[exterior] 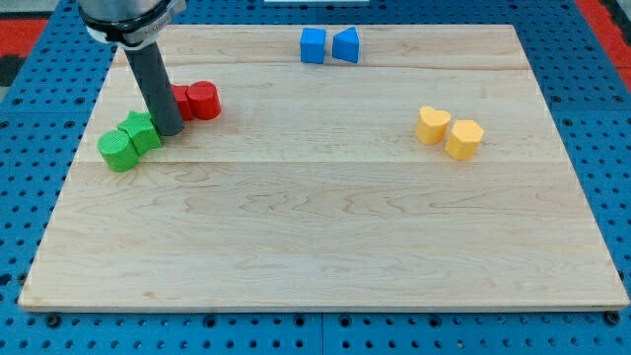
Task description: Move the red blocks to the top left corner
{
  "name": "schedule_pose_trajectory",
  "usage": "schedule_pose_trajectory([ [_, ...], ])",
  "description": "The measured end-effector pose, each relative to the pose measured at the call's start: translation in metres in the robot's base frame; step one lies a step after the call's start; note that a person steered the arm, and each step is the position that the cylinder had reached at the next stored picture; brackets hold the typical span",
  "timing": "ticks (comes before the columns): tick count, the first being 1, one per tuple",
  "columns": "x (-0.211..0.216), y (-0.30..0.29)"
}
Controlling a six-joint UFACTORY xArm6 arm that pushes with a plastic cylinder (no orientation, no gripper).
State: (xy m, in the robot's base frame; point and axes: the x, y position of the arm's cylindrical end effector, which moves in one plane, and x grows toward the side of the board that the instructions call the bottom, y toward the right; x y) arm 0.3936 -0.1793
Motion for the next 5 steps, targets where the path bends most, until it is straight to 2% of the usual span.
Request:
schedule_pose_trajectory([
  [2, -0.002, -0.036],
  [3, -0.029, -0.031],
  [4, -0.039, -0.01],
  [5, -0.006, 0.004],
])
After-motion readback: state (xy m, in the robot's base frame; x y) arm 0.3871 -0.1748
